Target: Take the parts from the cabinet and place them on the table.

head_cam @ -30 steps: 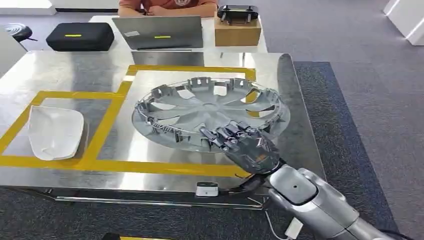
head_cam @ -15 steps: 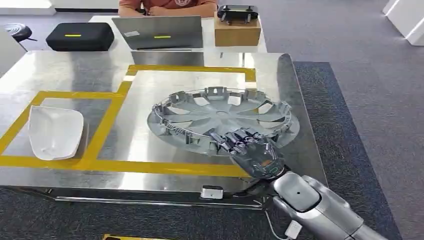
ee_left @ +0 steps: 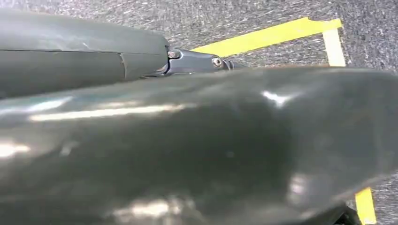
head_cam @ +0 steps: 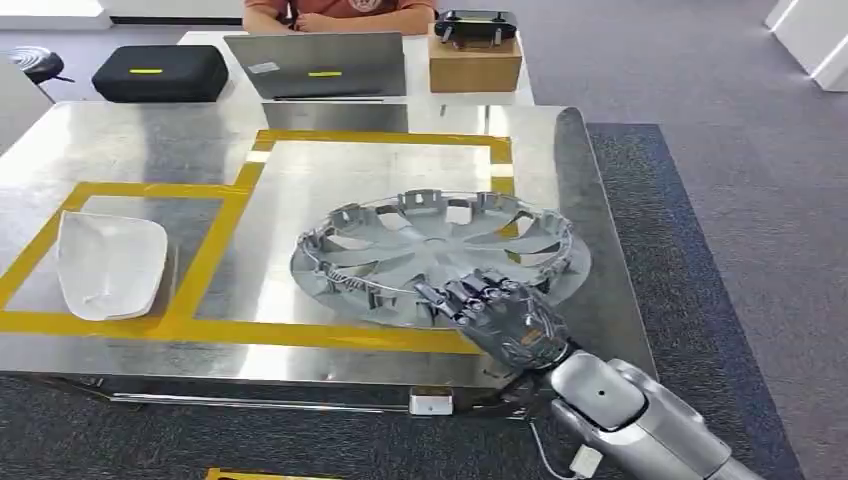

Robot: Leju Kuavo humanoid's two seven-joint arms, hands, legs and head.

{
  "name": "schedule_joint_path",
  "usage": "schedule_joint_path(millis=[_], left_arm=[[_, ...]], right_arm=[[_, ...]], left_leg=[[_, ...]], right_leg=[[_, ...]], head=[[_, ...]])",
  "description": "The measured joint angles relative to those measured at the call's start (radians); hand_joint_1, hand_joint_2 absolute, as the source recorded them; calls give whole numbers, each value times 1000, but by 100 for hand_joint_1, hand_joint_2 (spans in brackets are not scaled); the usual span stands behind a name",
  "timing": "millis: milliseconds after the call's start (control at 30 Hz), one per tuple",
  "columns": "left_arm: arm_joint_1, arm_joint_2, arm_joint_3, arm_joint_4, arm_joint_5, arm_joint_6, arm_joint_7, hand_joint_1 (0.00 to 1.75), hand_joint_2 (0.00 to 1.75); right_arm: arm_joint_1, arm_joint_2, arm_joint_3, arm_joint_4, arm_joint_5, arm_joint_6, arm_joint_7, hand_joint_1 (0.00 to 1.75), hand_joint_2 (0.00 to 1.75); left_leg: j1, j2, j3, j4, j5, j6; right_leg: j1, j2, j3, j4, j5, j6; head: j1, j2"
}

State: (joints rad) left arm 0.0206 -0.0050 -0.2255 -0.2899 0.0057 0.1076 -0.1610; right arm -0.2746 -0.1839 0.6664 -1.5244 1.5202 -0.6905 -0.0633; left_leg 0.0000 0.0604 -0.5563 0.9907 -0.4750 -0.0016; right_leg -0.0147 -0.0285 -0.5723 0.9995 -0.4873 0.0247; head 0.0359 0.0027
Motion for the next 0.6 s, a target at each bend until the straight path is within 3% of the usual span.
schedule_joint_path(millis=[233,600], left_arm=[[-5,-6,-2,-7,-7,0,2,0,0],[-12,-18,-3,-10,3,10,4,0,0]], right_arm=[[-11,17,-23,3,-12,0,-62,175,175],[-41,53,-68,68,-11,1,-95,175,175]], left_leg=[[0,0,0,0,0,0],[0,-1,-1,0,0,0]], right_leg=[[0,0,0,0,0,0],[0,0,0,0,0,0]], head=[[0,0],[0,0]])
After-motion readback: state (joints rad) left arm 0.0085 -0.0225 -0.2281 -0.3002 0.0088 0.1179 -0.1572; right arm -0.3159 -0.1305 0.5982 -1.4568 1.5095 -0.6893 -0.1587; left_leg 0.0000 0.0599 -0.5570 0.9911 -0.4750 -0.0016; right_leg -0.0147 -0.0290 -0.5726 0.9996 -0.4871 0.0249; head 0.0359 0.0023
